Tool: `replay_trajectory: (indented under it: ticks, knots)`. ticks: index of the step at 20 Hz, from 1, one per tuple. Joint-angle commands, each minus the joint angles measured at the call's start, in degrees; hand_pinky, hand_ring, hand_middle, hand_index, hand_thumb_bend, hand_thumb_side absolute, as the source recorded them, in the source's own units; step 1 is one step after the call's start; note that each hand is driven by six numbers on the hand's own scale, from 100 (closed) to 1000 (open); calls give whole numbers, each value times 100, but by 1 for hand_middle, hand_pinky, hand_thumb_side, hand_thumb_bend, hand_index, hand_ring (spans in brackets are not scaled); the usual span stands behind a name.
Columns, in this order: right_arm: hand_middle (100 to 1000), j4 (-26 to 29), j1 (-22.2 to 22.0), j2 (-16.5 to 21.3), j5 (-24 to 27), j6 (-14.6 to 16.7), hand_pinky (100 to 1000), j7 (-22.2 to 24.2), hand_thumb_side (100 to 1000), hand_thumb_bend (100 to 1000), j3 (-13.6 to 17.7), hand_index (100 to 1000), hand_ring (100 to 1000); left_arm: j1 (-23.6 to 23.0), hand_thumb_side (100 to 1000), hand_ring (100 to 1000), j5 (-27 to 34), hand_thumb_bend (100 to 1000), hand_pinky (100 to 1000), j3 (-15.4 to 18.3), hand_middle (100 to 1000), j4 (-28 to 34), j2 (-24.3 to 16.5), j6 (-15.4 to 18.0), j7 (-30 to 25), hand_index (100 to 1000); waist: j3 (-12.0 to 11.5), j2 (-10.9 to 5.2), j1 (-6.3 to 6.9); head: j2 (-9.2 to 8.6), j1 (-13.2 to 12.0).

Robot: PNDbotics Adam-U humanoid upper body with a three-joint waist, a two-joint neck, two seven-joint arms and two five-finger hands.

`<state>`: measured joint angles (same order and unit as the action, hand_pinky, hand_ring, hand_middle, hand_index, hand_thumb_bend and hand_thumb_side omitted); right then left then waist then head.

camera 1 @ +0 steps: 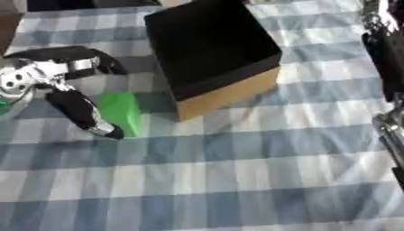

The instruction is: Pick up objects on the table and place them in the box.

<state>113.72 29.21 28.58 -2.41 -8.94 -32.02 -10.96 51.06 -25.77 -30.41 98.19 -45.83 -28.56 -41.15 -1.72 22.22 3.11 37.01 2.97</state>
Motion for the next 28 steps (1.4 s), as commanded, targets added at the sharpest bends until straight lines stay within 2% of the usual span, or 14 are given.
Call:
replay_trajectory:
  ticks: [1, 10, 19, 24, 28]
  knots:
    - [645, 87, 64, 143, 36, 13, 848, -32, 604, 100, 24, 800, 742, 95, 225, 911, -166, 733, 924, 43, 824, -53, -100, -1027, -1081, 887, -7, -102, -3, -79, -24]
    - [645, 87, 49, 115, 51, 24, 849, -63, 607, 100, 29, 800, 743, 99, 181, 863, -649, 650, 887, -63, 750, -327, -15, -900, -1033, 828, 12, -79, -5, -99, -35]
    - [645, 87, 43, 94, 57, 9, 850, -91, 610, 100, 31, 801, 743, 108, 193, 822, -600, 605, 856, -99, 703, -294, 74, -1022, -766, 792, 13, -57, -17, -115, -32]
    - [645, 87, 46, 85, 69, 27, 851, -89, 611, 100, 29, 801, 744, 112, 117, 815, -747, 583, 846, -196, 694, -451, 115, -931, -791, 781, 21, -47, -20, -123, -33]
    - [645, 87, 43, 77, 74, 26, 852, -99, 612, 100, 38, 802, 744, 99, 100, 800, -876, 552, 837, -239, 668, -665, 169, -789, -885, 762, 29, -40, -33, -134, -30]
